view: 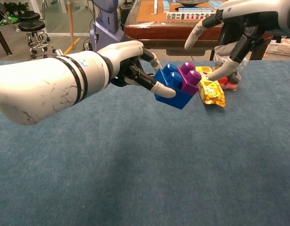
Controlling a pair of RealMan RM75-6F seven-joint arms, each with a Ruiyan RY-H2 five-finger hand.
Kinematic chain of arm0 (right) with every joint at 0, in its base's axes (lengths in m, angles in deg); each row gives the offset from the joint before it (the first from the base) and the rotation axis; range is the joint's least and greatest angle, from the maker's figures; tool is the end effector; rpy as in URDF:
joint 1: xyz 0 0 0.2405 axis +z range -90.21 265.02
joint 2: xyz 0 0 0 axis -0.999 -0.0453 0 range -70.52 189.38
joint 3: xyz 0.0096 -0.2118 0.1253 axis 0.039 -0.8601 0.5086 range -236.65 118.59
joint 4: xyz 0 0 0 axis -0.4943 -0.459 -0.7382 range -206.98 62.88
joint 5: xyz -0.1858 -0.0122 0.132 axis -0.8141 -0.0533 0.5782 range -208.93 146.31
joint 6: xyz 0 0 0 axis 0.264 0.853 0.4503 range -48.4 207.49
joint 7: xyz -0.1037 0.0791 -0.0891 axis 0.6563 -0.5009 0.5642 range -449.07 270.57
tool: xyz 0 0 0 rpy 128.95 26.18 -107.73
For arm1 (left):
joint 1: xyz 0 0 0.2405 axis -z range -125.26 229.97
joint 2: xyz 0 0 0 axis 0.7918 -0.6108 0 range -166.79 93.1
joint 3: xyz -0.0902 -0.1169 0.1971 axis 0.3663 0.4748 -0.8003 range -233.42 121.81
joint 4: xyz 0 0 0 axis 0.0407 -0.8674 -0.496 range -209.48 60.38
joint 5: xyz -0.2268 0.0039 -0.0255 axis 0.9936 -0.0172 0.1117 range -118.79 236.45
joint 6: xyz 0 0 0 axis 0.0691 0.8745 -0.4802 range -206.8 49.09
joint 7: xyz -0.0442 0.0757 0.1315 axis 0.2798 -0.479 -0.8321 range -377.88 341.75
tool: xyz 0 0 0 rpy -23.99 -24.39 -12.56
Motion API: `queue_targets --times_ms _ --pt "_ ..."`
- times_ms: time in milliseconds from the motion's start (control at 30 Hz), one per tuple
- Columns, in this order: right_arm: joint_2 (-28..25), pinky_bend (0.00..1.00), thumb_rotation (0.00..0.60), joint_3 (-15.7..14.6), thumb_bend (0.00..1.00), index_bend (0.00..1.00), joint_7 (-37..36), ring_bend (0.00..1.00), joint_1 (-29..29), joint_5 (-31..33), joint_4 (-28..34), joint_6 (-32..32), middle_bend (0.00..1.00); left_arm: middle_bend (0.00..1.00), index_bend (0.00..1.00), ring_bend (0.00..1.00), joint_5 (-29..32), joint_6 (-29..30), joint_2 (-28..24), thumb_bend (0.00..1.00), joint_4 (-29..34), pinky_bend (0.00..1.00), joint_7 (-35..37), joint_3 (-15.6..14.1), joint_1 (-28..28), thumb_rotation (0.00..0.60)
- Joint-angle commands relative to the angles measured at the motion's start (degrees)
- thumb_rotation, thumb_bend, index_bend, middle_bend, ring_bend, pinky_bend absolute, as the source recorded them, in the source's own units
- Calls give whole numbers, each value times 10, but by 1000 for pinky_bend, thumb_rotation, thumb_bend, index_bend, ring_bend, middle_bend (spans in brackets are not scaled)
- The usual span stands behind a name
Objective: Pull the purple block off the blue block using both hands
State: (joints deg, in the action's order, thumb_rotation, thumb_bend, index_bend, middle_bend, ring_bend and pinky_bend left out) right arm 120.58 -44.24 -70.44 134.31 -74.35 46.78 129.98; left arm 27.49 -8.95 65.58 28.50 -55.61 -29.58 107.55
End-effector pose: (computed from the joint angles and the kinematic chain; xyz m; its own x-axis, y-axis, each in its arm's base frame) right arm -0.0773 -0.3239 0.0587 0.2557 -0.4436 0.8590 -0.9470 -0.2936 0.1302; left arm 0.0259 0.3194 -0.0582 0.0519 0.3899 0.9194 0.9814 -0.1904 0.0254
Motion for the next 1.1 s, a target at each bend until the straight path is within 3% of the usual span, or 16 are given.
queue_targets --times_ms 33,600,1100 --pt "9 1000 600 -6 0 279 6 1000 9 10 -3 7 1000 1000 642 1000 7 -1 -2 269 0 1000 7 2 2 498" --pt "46 1000 600 -32 0 279 -2 1000 30 21 -36 14 1000 1000 644 1000 12 5 -6 269 -2 1000 36 -10 6 504" --pt "83 1000 600 -35 0 295 -27 1000 38 12 -71 11 1000 1000 645 1000 13 6 -9 268 2 1000 54 -13 10 507"
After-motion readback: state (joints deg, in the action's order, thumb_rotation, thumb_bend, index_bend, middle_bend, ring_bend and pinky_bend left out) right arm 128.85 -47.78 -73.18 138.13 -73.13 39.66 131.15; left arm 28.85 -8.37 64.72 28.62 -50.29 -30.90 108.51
